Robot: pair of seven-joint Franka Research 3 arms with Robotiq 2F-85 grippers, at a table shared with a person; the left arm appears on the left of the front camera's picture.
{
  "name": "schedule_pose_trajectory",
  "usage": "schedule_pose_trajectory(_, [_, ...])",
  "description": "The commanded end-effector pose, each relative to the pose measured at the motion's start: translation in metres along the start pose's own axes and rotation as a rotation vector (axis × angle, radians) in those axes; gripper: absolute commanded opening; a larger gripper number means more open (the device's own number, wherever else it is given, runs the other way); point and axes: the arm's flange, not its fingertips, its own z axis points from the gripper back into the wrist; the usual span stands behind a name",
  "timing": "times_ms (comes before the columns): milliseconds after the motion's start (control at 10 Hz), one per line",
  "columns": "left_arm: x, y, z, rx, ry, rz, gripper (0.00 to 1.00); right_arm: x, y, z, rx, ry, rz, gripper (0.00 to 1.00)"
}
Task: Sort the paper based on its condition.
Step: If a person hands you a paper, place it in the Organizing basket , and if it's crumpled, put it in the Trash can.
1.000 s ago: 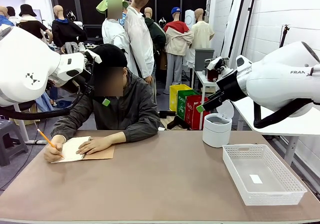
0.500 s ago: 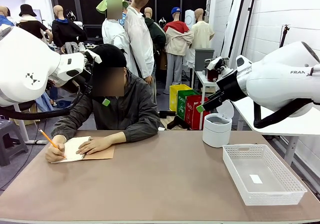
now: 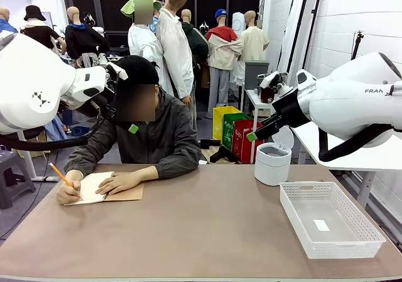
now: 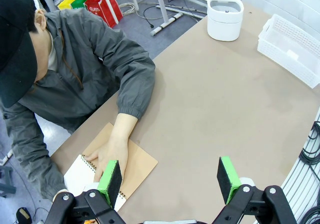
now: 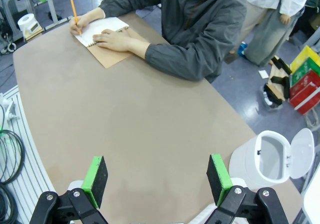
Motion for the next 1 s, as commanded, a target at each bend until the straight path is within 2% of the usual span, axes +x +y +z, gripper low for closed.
schedule_pose_trajectory(0, [-0.0001, -0.0001, -0.0003, 0.007, 0.004, 0.014, 1.00, -0.0004, 0.0002, -0.0001, 0.008, 0.000, -0.001, 1.00])
schedule_pose_trajectory(900, [-0.0001, -0.0001, -0.0003, 0.007, 0.004, 0.014, 1.00, -0.0004, 0.0002, -0.0001, 0.008, 0.000, -0.001, 1.00])
